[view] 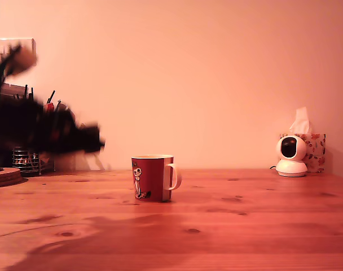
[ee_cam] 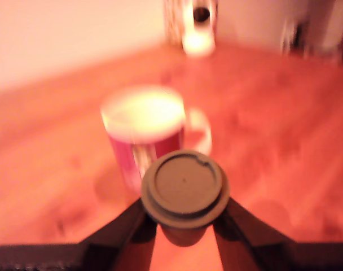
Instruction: Pick up the coffee capsules on the table and drop them inside the coffee cup
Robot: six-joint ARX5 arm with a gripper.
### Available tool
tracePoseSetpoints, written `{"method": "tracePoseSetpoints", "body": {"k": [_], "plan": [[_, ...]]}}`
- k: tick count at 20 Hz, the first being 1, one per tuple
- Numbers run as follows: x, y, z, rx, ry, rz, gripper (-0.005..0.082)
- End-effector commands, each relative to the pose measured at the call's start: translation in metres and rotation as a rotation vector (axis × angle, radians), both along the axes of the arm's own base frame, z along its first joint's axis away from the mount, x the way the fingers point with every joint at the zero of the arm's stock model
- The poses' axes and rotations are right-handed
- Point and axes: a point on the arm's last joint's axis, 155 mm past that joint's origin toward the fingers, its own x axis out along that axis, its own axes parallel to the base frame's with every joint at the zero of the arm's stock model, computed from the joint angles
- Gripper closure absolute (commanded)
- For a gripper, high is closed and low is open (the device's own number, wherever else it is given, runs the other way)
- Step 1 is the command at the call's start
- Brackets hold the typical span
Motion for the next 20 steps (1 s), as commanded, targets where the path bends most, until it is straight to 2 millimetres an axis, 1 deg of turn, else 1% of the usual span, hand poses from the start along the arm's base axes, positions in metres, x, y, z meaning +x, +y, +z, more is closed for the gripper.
{"method": "tracePoseSetpoints", "body": {"k": [1,5,10,16,20], "plan": [[0.007,-0.004,0.014,-0.009,-0.007,-0.004,0.0591],[0.019,-0.015,0.019,0.016,0.089,-0.036,0.0591],[0.037,-0.022,0.042,0.039,0.151,-0.041,0.0591],[0.05,-0.027,0.066,0.068,0.214,-0.044,0.0589],[0.061,-0.036,0.062,0.087,0.269,-0.054,0.0589]]}}
